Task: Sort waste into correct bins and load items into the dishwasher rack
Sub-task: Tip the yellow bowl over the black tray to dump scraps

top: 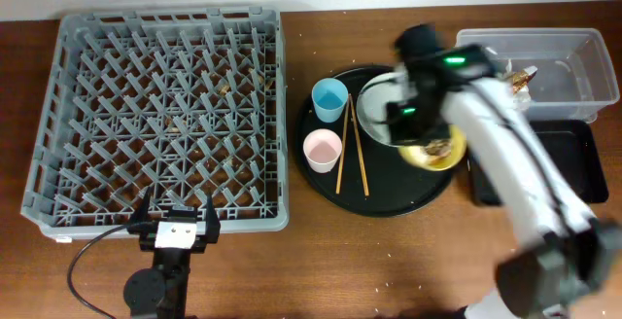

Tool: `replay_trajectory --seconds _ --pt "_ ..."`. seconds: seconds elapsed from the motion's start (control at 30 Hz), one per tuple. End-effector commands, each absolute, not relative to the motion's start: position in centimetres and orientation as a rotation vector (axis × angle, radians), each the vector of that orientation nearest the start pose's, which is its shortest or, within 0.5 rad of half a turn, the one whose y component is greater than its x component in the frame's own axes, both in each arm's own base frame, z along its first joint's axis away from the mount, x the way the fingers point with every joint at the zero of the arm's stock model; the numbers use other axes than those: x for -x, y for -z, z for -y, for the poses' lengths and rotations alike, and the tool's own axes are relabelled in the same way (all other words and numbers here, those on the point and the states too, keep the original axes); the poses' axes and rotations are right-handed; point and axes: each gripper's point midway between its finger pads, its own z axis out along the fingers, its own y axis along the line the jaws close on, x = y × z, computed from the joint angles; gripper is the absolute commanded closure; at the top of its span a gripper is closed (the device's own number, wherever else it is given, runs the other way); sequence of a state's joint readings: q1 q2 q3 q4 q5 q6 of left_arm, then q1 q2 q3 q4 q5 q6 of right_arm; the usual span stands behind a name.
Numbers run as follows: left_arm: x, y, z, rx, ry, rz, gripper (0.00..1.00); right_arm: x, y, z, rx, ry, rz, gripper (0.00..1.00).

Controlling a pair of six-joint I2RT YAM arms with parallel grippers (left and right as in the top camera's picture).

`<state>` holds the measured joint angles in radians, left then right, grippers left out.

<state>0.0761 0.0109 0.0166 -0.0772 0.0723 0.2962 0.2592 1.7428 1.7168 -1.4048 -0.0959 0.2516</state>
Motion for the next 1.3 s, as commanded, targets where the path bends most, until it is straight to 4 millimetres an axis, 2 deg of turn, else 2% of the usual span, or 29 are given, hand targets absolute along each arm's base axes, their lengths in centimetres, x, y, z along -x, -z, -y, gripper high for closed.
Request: replay_trajectory --seconds 0.0,0.13,0.17,0.27,0.33,0.5,0.63,0.77,0.87,0.97,1.03,1.2,1.27 --pt "-24.6 -15.8 -0.6 -0.247 -0.228 -1.630 0.00 -33.0 -22.7 -7.0 0.117 -0.367 -2.884 0.96" --pt "-24.6 -15.8 -0.6 -0.247 -0.228 -1.629 0.00 -33.9 -22.5 -2.1 0.064 -0.605 -2.800 0.96" --pt "-24.6 -15.8 -0.6 -0.247 -0.228 -1.630 0.00 -34.2 -21.9 -0.2 0.011 -0.676 -2.764 0.96" --pt "-24.6 -15.8 -0.6 -0.247 -0.228 -1.629 0.00 -35.3 -19.8 3.9 -0.197 -0.826 -2.655 0.96" --pt "-24.6 -15.8 -0.6 -0.247 -0.228 -1.629 0.00 -36.4 -18.8 5.3 -0.280 -1.011 -2.496 0.96" --pt "-24.6 -15.8 -0.6 -0.247 -0.228 -1.629 0.00 -37.2 -16.2 8.9 -0.418 -1.241 -2.250 0.96" --pt "-24.6 -15.8 -0.6 -0.247 -0.228 -1.629 0.00 -36.7 -15.9 10.9 -0.561 -1.381 -2.123 0.96" --pt "-24.6 -15.8 -0.6 -0.247 -0.228 -1.629 0.00 -36.4 -16.9 13.2 -0.723 -1.577 -1.915 0.96" --pt "-24.6 -15.8 -0.6 -0.247 -0.228 -1.630 0.00 -36.3 -17.0 14.4 -0.847 -1.690 -1.814 0.96" --pt "-24.6 -15.8 -0.6 -0.247 -0.228 -1.629 0.00 -35.9 -17.3 15.6 -1.044 -1.821 -1.716 0.96" --pt "-24.6 -15.8 -0.6 -0.247 -0.228 -1.629 0.00 -35.7 -17.3 16.1 -1.042 -1.806 -1.708 0.96" --pt "-24.6 -15.8 -0.6 -0.247 -0.228 -1.629 0.00 -35.7 -17.8 16.5 -0.899 -1.739 -1.699 0.96" --pt "-24.6 -15.8 -0.6 -0.247 -0.228 -1.630 0.00 -35.5 -17.8 16.2 -0.956 -1.777 -1.689 0.96"
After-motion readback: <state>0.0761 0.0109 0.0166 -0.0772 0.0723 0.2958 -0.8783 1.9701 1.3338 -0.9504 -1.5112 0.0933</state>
